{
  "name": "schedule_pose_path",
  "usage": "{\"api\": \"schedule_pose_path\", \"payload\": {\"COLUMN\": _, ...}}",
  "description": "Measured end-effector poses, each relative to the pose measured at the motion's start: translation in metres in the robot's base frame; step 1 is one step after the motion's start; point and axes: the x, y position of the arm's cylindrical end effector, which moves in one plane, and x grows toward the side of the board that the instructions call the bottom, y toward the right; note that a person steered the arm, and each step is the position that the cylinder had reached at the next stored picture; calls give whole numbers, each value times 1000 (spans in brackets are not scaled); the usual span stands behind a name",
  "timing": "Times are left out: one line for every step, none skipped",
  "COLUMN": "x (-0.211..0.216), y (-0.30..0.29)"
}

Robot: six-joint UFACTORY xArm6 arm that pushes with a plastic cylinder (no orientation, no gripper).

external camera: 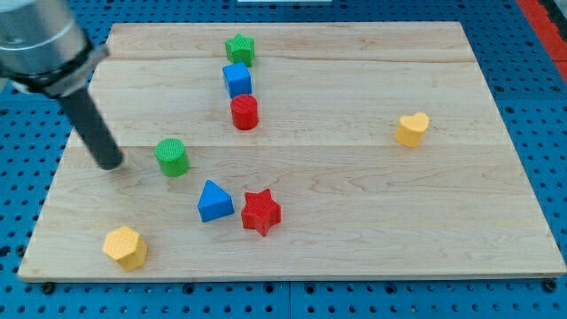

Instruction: Keep arm on left side of blue cube

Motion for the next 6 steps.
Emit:
{"api": "schedule_pose_path", "payload": {"x": 0, "y": 83}}
{"api": "schedule_pose_path", "payload": {"x": -5, "y": 86}}
{"api": "schedule_pose_path", "payload": {"x": -48, "y": 38}}
{"api": "schedule_pose_path", "payload": {"x": -127, "y": 17}}
{"api": "schedule_pose_path", "payload": {"x": -157, "y": 59}}
{"api": "schedule_pose_path", "payload": {"x": -155, "y": 108}}
